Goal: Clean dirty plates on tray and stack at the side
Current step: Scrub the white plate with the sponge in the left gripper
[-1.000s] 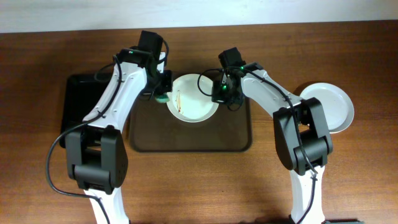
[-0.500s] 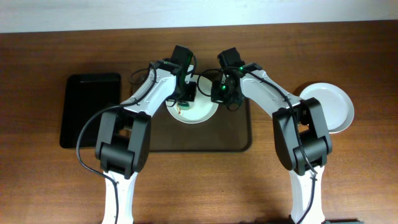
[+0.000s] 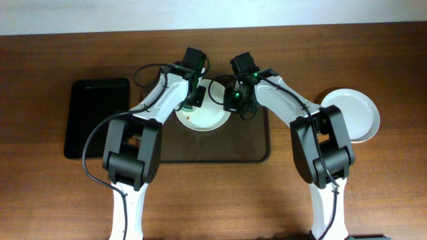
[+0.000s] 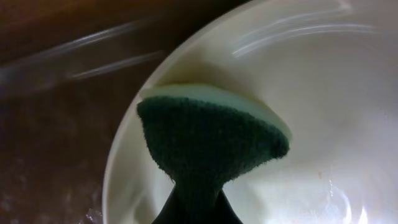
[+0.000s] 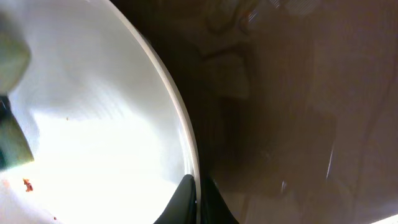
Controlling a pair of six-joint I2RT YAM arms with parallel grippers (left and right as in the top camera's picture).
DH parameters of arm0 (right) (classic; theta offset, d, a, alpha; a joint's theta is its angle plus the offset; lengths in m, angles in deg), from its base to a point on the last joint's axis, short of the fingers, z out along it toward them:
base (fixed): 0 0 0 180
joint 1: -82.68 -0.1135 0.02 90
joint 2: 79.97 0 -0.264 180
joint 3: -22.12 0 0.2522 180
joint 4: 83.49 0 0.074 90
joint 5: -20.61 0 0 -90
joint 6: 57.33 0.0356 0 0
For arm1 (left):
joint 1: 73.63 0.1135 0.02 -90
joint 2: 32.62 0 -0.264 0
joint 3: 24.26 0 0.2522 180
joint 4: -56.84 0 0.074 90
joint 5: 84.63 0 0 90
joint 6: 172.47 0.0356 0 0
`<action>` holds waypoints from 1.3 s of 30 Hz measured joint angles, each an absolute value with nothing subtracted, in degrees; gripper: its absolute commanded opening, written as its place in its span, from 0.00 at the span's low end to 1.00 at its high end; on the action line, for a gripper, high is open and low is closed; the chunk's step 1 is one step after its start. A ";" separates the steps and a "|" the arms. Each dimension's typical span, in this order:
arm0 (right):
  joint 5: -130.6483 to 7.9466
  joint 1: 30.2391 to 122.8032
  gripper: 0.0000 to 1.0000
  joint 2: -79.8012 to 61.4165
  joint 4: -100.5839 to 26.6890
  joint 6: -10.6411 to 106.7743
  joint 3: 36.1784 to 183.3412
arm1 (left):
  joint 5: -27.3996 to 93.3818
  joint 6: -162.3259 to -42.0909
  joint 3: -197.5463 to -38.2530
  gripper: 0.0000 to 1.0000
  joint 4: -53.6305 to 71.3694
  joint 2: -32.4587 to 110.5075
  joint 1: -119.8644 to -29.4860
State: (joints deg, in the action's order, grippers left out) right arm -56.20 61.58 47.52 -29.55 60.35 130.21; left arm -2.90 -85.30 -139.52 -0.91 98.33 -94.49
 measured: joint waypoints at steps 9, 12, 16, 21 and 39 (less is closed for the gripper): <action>-56.23 61.58 0.04 47.52 -29.46 60.39 130.21 | 3.27 -83.36 -141.00 0.01 -14.22 98.53 -93.83; -56.23 61.58 0.04 47.52 -29.29 59.74 130.21 | 9.43 -75.23 -141.20 0.01 -19.60 98.53 -93.64; -56.40 61.60 0.04 47.52 -29.31 59.48 130.21 | 17.12 -67.40 -140.50 0.01 -15.38 98.53 -93.42; -56.42 61.65 0.04 47.52 -29.46 59.65 130.21 | 18.22 -70.57 -140.00 0.01 -2.31 98.97 -93.50; -55.98 61.41 0.04 47.52 -29.29 59.19 130.21 | 8.42 -73.35 -141.33 0.01 -18.42 98.75 -92.96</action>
State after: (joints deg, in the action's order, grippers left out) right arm -55.98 61.41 47.52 -29.29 59.19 130.21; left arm 8.42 -73.35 -141.33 -18.42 98.75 -92.96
